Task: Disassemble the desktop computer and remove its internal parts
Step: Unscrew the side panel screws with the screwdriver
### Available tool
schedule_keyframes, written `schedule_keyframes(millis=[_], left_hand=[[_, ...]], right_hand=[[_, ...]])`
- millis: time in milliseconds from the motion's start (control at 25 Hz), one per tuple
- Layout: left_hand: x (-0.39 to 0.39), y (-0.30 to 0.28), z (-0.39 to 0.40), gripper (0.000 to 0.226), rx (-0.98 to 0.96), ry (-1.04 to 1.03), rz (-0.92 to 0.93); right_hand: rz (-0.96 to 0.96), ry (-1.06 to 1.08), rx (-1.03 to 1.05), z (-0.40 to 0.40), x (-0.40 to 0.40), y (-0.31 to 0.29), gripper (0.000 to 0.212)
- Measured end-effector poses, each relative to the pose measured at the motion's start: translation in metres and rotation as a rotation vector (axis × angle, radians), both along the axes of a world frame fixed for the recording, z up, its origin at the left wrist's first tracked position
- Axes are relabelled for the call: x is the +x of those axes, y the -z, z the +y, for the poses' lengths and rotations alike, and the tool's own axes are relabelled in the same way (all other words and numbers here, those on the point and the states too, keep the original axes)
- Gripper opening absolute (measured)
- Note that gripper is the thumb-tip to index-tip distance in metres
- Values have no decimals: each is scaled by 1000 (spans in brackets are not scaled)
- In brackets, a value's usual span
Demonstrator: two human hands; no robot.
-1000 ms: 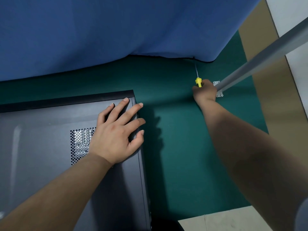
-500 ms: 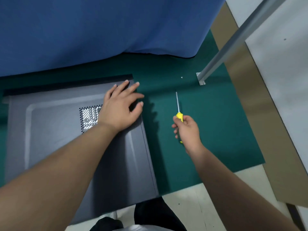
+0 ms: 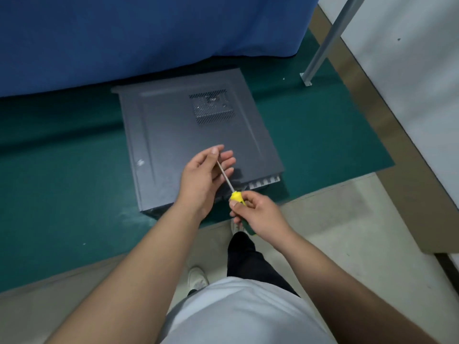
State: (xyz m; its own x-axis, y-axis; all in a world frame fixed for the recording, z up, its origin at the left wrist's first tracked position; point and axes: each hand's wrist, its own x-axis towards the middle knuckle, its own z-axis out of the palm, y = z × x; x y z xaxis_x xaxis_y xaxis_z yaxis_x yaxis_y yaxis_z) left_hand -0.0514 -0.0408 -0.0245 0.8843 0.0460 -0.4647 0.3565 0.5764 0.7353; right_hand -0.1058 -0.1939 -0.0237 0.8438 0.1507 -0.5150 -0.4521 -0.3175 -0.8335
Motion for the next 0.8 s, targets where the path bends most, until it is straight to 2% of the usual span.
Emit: schedule_keyframes(millis=[280,520,680,800], left_hand=[[-104,32,43,24,22,5,214],[-107,41,40,13,-8,-49,359],[-98,37,38,11,-36,-136,365],[-95,36,44,12,-44,-154,365]], right_hand=[[93,-298,-169,37,-77,53,7],[100,-251,-152,42,-97,60,3],[79,-235,-211,40,-85,59,7],[107,-247,-141,44,-77,55,3]])
